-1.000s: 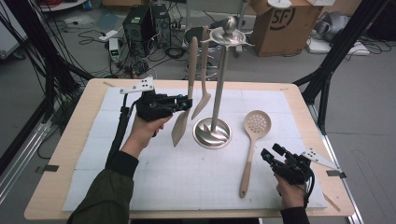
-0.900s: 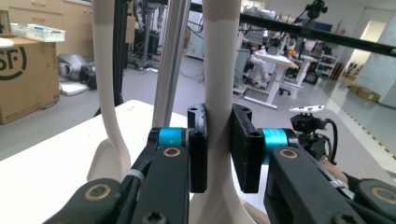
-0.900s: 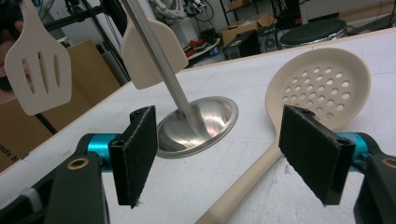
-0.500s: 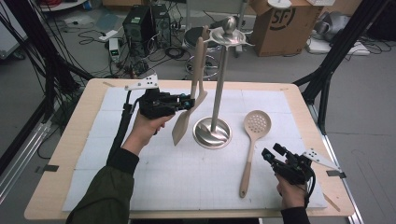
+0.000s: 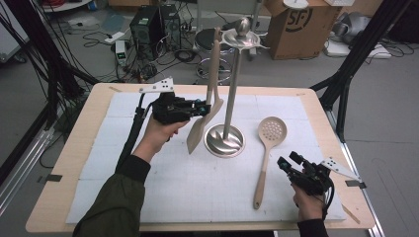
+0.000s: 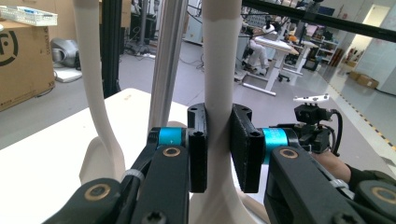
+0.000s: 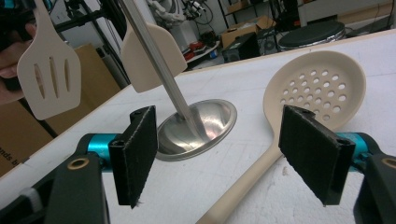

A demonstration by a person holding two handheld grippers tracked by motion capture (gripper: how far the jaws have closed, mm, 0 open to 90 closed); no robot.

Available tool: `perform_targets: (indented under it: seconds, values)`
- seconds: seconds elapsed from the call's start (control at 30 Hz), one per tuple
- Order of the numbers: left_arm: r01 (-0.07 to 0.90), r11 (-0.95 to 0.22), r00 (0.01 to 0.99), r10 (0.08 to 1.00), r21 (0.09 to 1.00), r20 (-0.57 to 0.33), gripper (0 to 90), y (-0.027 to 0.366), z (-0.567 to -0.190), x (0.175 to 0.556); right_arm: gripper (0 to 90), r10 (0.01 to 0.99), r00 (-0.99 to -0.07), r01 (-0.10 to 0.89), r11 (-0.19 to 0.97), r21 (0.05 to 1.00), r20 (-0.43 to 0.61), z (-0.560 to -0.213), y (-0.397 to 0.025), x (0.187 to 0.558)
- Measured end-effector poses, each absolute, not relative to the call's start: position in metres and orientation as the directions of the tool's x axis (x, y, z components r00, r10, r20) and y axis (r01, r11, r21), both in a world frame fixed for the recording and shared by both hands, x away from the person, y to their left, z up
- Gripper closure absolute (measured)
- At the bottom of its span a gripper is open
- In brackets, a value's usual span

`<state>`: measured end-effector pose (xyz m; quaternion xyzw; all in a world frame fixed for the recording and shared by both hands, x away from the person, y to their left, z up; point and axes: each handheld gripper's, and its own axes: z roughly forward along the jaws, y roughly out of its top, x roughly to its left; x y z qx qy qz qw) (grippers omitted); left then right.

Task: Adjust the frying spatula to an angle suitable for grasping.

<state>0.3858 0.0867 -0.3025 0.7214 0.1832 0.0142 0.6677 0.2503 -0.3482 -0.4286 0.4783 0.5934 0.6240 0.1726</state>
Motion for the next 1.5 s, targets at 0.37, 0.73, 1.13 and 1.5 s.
perform_targets:
  seconds: [0.37,0.73,1.13,1.5]
  values:
    - [0.313,0.004,0.91,0.285,0.95,-0.301,64.1,0.088,-0.308,0.394,28.1,0.783,-0.481,0.359,-0.236,0.903,0.396,-0.428,-0.348,0.25]
    - [0.354,0.023,0.879,0.333,0.935,-0.341,41.1,0.102,-0.324,0.395,28.1,0.782,-0.481,0.362,-0.234,0.902,0.396,-0.428,-0.346,0.25]
    - [0.327,0.077,0.863,0.381,0.942,-0.331,28.6,0.132,-0.338,0.37,28.1,0.783,-0.486,0.364,-0.222,0.905,0.388,-0.428,-0.344,0.25]
    - [0.332,0.117,0.84,0.415,0.936,-0.349,29.6,0.157,-0.361,0.351,28.1,0.785,-0.49,0.363,-0.21,0.908,0.378,-0.429,-0.341,0.25]
